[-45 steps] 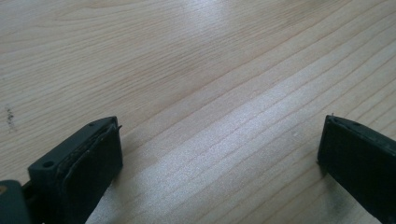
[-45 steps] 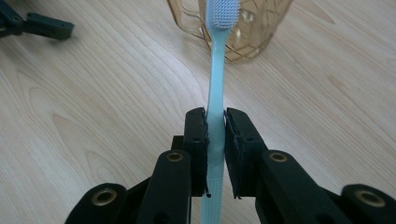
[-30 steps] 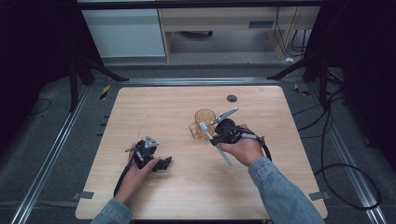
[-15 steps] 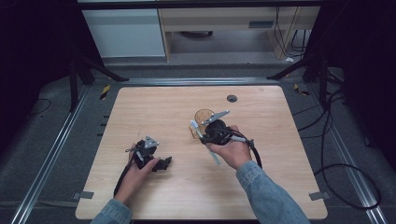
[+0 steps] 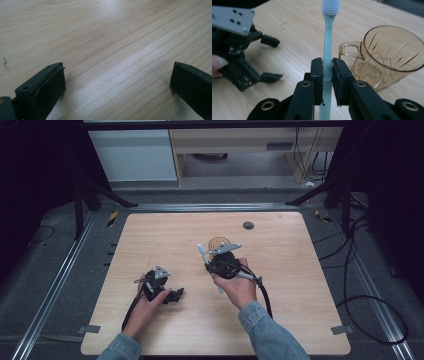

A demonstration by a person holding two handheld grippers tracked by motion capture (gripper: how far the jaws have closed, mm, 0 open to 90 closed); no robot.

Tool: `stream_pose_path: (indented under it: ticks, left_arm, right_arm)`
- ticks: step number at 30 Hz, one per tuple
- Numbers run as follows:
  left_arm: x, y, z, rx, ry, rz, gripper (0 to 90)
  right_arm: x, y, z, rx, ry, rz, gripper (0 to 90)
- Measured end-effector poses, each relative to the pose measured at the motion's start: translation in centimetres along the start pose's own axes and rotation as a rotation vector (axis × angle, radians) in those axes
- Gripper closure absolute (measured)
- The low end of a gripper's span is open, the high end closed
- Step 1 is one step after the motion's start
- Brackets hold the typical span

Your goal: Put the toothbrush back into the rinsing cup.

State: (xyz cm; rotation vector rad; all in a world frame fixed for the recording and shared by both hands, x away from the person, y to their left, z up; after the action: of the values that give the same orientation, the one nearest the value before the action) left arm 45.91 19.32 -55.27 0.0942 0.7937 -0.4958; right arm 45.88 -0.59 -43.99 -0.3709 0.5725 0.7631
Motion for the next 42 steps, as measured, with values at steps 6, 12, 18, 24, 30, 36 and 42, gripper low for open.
stream_pose_path:
  ticks: [6, 12, 18, 24, 30, 36, 42]
  left_arm:
    - [0.0, 0.0, 0.0, 0.0, 0.0, 0.0, 0.0]
    - [0.0, 0.0, 0.0, 0.0, 0.0, 0.0, 0.0]
    - [0.0, 0.0, 0.0, 0.001, 0.0, 0.0, 0.0]
    - [0.0, 0.0, 0.0, -0.001, -0.001, -0.001, 0.0]
    - [0.0, 0.0, 0.0, 0.001, 0.0, 0.0, 0.0]
    - [0.0, 0.0, 0.0, 0.001, 0.0, 0.0, 0.0]
    - [0.0, 0.0, 0.0, -0.001, -0.002, 0.0, 0.0]
  right_arm:
    - [0.2, 0.0, 0.6, 0.017, -0.054, -0.029, 79.4]
    - [0.2, -0.1, 1.0, 0.035, -0.096, -0.048, 79.4]
    - [0.0, 0.0, 1.5, 0.049, -0.148, -0.085, 79.4]
    - [-0.2, -0.1, 1.9, 0.063, -0.193, -0.111, 79.4]
    - [-0.4, -0.3, 2.4, 0.056, -0.209, -0.136, 79.4]
    - [-0.5, -0.5, 2.9, 0.067, -0.233, -0.155, 79.4]
    - [-0.5, -0.4, 3.6, 0.066, -0.263, -0.18, 79.4]
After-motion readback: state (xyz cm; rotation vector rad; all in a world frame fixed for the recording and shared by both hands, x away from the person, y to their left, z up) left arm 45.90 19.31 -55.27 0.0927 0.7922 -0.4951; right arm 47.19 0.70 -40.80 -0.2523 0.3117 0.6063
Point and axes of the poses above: each handheld gripper's, and its own axes: x roughly forward along the jaws, z roughly out of its top, y roughly to its left, the point moved 6 cm from there along x, roughly forward along the jaws, and after that the axes turned 10 degrees about -x, right-handed, at the moved point
